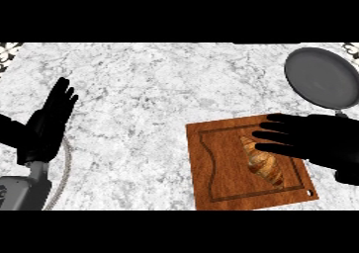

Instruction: Pick the croissant from the cutting board and place it in the pan

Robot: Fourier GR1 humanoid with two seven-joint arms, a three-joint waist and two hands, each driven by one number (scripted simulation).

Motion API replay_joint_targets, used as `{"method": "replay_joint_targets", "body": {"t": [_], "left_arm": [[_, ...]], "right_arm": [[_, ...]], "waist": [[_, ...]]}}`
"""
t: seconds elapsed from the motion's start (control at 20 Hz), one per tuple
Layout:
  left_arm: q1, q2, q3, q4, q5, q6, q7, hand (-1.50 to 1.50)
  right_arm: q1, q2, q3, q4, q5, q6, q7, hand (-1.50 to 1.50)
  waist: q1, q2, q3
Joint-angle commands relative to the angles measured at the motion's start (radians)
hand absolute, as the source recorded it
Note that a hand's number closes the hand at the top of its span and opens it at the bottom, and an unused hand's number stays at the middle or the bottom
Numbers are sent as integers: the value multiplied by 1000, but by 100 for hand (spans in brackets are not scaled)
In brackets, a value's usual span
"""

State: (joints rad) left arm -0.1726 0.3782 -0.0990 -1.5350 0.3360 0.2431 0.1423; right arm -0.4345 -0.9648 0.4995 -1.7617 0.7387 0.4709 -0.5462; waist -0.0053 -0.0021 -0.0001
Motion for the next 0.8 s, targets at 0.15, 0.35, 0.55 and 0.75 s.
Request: {"method": "replay_joint_targets", "body": {"t": [0.15,0.35,0.55,0.75], "left_arm": [[14,-6,38,-48,-24,-28,48,0],[5,-44,26,-26,-57,-23,50,0],[1,-60,49,-17,-72,-45,36,0],[-25,-44,81,-57,-79,-40,113,0]], "right_arm": [[101,87,-55,-103,82,51,17,-150],[107,155,-12,-48,204,59,50,-150],[125,181,-73,-78,233,112,66,-150],[63,296,-45,45,305,105,60,-150]], "waist": [[6,0,0],[7,2,0],[4,1,0],[10,2,0]]}}
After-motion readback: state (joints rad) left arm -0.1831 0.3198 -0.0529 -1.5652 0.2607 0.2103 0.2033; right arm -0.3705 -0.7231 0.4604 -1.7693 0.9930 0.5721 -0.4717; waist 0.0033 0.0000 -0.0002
